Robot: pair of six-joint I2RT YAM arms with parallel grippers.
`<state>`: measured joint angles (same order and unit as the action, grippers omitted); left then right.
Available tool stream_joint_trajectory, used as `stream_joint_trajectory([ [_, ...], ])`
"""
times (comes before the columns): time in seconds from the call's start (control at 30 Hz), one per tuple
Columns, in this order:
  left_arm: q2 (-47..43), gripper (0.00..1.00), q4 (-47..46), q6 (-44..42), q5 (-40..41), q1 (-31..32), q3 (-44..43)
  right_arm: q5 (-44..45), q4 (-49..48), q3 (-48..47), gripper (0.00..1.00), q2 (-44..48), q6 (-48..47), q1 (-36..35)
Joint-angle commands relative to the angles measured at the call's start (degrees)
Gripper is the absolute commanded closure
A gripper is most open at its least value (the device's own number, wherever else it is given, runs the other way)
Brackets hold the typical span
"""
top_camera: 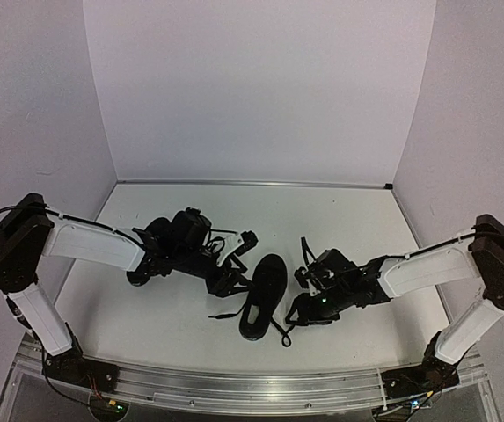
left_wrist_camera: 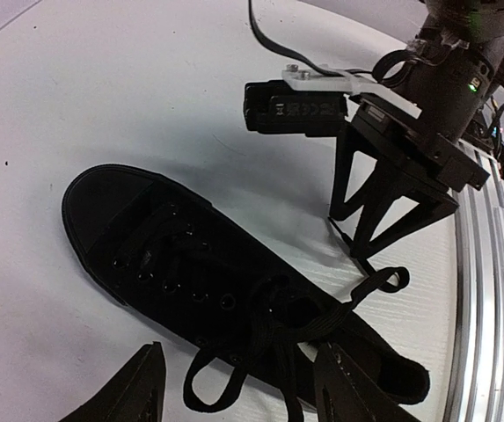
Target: Tie the shoes
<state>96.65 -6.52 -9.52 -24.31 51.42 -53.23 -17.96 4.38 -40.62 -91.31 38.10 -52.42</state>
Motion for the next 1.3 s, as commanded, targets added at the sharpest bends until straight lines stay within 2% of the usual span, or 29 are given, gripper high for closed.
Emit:
stream_joint_trajectory([
  [0.0,0.85,0.4,-0.65,-2.45,-2.66,-0.25,-2.77,2.19,-0.09,-1.72,0.57,-2.71,-0.86,0.08],
  [0.23,1.99,0.41,-1.01,-2.98,-2.89,-0.4,-2.95,4.89,1.75,-2.69,0.61,-5.01,-0.85,-2.18],
  [0.47,2.46,0.43,-1.2,-3.53,-3.25,-0.6,-3.08,11.42,7.01,-5.25,0.66,-7.61,-0.68,-5.49],
  [0.6,2.32,0.43,-1.05,-3.76,-3.06,-0.81,-2.89,14.05,9.21,-6.12,0.73,-8.94,-0.24,-7.19],
  [0.73,2.4,0.46,-0.49,-4.34,-2.97,-0.97,-2.8,14.33,9.42,-6.31,0.88,-9.73,0.39,-8.17],
  [0.83,2.69,0.54,1.13,-5.43,-3.02,-0.98,-3.01,14.35,9.49,-6.37,0.99,-8.63,0.67,-8.2],
  [0.87,2.71,0.57,1.53,-5.9,-3.03,-1.05,-3.04,14.71,9.58,-6.45,1.0,-7.92,0.91,-8.21],
  [1.03,2.79,0.7,2.59,-6.83,-3.86,-1.69,-3.07,17.73,11.41,-7.28,1.0,-3.86,1.55,-8.14],
  [1.27,2.4,0.95,3.31,-7.1,-4.23,-2.65,-2.43,26.64,18.12,-6.51,1.0,4.3,3.91,-5.56],
])
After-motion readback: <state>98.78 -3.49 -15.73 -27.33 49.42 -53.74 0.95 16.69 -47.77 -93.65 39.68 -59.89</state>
